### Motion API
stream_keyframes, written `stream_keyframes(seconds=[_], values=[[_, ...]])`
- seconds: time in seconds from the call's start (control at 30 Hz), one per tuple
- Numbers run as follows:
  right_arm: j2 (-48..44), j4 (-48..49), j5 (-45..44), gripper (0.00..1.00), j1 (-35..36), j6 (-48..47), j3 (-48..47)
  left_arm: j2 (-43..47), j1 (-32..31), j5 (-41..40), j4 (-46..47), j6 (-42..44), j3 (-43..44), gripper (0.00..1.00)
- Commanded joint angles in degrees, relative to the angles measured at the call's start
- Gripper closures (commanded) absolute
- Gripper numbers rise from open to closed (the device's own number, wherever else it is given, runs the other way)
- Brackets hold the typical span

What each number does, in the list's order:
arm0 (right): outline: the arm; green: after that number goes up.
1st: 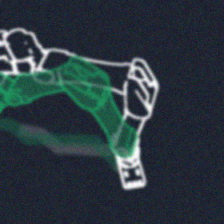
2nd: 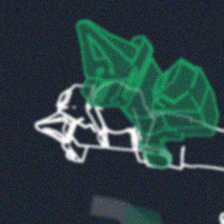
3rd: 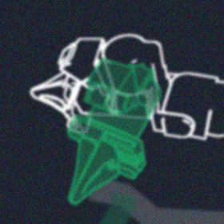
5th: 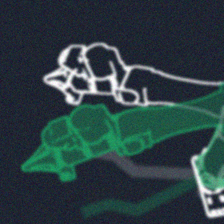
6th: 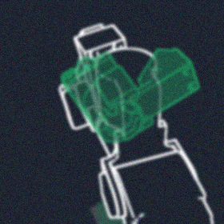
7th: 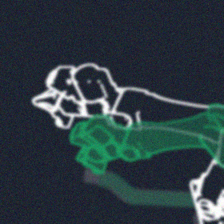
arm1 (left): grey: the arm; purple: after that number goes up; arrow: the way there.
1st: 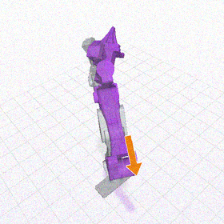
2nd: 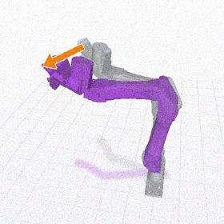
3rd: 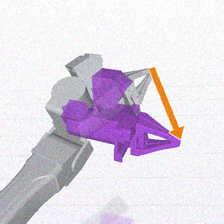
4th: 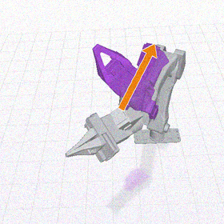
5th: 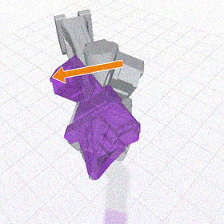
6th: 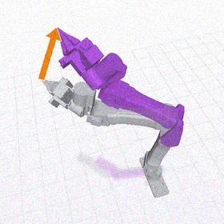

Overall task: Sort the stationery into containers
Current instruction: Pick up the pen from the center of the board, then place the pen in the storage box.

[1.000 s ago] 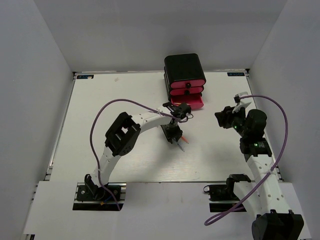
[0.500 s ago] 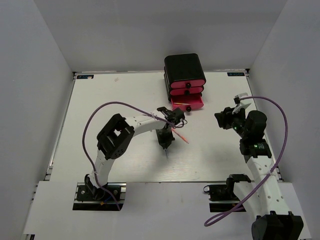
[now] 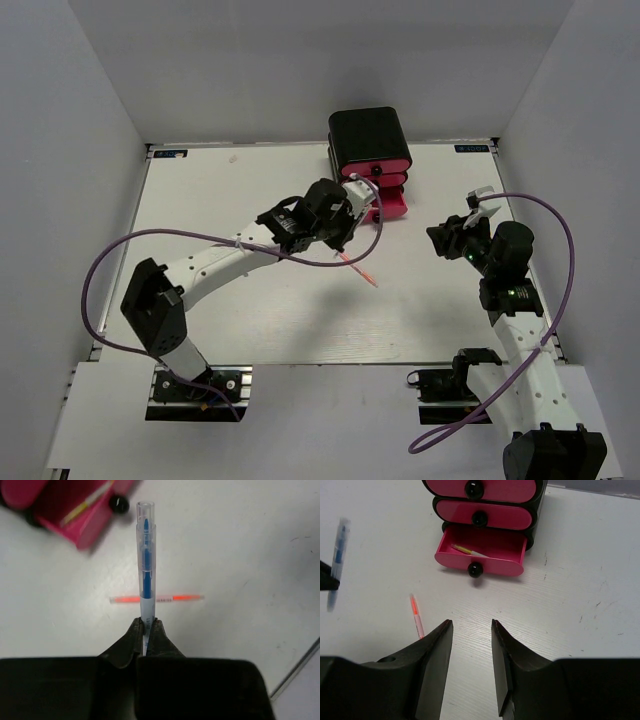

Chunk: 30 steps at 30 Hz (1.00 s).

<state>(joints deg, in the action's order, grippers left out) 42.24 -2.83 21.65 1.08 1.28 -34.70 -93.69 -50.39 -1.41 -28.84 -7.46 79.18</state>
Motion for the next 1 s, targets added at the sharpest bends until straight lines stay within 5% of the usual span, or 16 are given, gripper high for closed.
stream_keyframes(seconds=[0.0,0.1,0.23,0.53,0.97], values=[[-0.93,2.13,1.11,0.57,-0.38,-0.05,0.68,0.35,0.21,7.55,11.51,22.29,-0.6,1.0],[-1.02,2.04,1.29,0.57,-0.55,0.04,0.68,-0.78,0.81,8.18,16.6,33.88,-0.6,1.0],[-1.19,3.71,1.38,0.57,-0.38,0.13,0.68,-7.0,2.14,7.56,19.78,38.83,3.61,1.0],[-1.37,4.15,0.32,0.57,-0.47,0.04,0.86,-18.8,5.91,5.54,31.21,43.94,10.63,1.0],[-1.1,4.24,0.33,0.57,-0.38,0.22,0.95,-27.78,7.5,8.0,32.53,45.26,18.21,1.0]])
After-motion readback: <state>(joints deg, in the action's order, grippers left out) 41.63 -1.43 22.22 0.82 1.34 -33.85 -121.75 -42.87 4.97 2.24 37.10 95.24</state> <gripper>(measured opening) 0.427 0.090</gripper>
